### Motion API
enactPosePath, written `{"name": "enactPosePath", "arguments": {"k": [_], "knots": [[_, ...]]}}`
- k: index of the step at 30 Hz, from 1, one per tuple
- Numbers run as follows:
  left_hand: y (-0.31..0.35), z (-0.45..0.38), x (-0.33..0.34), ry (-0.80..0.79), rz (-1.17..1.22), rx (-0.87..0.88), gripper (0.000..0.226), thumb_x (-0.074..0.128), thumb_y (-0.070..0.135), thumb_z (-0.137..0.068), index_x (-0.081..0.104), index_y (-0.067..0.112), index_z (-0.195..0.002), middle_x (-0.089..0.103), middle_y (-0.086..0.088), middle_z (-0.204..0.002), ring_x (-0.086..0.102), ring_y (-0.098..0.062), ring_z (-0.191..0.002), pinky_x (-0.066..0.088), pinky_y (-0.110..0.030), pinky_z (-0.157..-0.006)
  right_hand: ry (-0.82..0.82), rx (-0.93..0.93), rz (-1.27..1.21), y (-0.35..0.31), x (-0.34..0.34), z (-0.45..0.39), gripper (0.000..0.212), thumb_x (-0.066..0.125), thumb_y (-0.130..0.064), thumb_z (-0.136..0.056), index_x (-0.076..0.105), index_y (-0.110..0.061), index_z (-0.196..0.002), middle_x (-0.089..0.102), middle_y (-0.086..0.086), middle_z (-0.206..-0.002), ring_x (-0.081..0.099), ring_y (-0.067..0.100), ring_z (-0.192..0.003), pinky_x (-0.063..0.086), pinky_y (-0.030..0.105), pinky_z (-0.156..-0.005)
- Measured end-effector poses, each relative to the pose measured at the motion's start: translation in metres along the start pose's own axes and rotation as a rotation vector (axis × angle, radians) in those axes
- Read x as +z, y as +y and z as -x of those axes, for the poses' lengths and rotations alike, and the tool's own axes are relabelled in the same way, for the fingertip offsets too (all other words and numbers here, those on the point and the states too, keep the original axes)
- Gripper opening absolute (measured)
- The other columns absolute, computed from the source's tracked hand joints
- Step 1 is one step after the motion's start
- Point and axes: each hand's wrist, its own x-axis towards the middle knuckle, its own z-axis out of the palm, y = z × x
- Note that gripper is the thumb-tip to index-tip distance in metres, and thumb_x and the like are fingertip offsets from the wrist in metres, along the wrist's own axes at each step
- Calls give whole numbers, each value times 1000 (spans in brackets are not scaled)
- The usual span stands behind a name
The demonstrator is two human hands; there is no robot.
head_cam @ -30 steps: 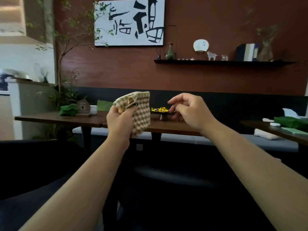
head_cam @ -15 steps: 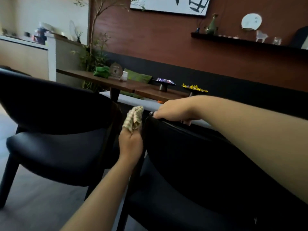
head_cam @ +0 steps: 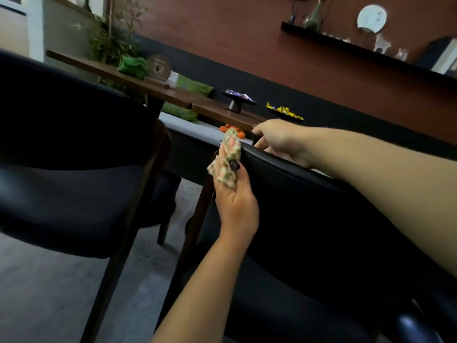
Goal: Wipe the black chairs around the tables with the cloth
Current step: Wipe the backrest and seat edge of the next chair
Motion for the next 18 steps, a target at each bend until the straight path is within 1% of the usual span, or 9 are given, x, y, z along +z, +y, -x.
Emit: {"name": "enactPosePath", "arguments": {"k": [2,5,7,9,10,11,13,15,18], "knots": [[2,16,-1,-55,-2,112,58,39,35,-97,31,14,-150,33,0,-156,25,-13,-146,18,-44,-121,-13,54,-83,0,-3,-1,39,30,-36,-100,50,-10,-79,52,16,-67,53,20,-40,42,17,-43],[-8,32,-13,-167,7,201,54,38,35,-99,32,13,-148,31,-9,-157,22,-21,-148,17,-54,-120,3,63,-165,-1,-1,-1,40,31,-31,-101,53,-14,-73,52,11,-43,46,17,-28,40,11,-37],[-16,32,-28,-196,32,184,54,39,38,-98,39,12,-145,41,-5,-152,31,-19,-144,26,-47,-118,2,62,-186,-2,1,0,45,30,-26,-101,57,-19,-66,52,10,-38,44,17,-26,40,11,-36],[-19,23,-42,-175,95,95,44,43,41,-98,48,25,-138,54,13,-140,44,-8,-135,39,-25,-108,-8,53,-185,-2,0,1,61,28,-20,-102,65,-18,-53,52,6,-37,42,15,-25,36,8,-35],[-23,16,-50,-141,118,35,42,44,42,-98,49,28,-137,57,22,-134,47,-2,-131,41,-17,-103,-14,53,-175,-2,-1,1,66,28,-19,-102,68,-18,-48,54,4,-37,41,14,-25,35,8,-34],[-30,7,-58,-87,115,-20,44,43,43,-99,47,29,-140,57,25,-132,47,0,-130,40,-15,-102,-12,57,-172,-3,-1,1,65,28,-18,-102,69,-19,-52,55,2,-38,42,13,-26,35,9,-34],[-44,-13,-74,3,51,-113,48,38,42,-102,39,27,-148,52,19,-139,42,-3,-134,35,-26,-113,6,66,-181,-4,1,2,47,30,-18,-102,65,-19,-70,59,2,-42,46,12,-26,37,11,-32],[-57,-29,-81,-11,-43,-171,48,33,36,-105,33,25,-151,40,8,-151,34,-9,-140,25,-33,-119,26,79,-155,-3,1,3,35,33,-22,-101,60,-14,-80,59,6,-46,45,13,-27,37,11,-33],[-66,-33,-65,-56,-167,-253,52,32,40,-104,30,20,-152,35,1,-154,32,-15,-141,23,-23,-116,24,111,-91,-2,0,0,38,36,-32,-99,56,-4,-82,52,8,-42,42,14,-27,34,11,-34]]}}
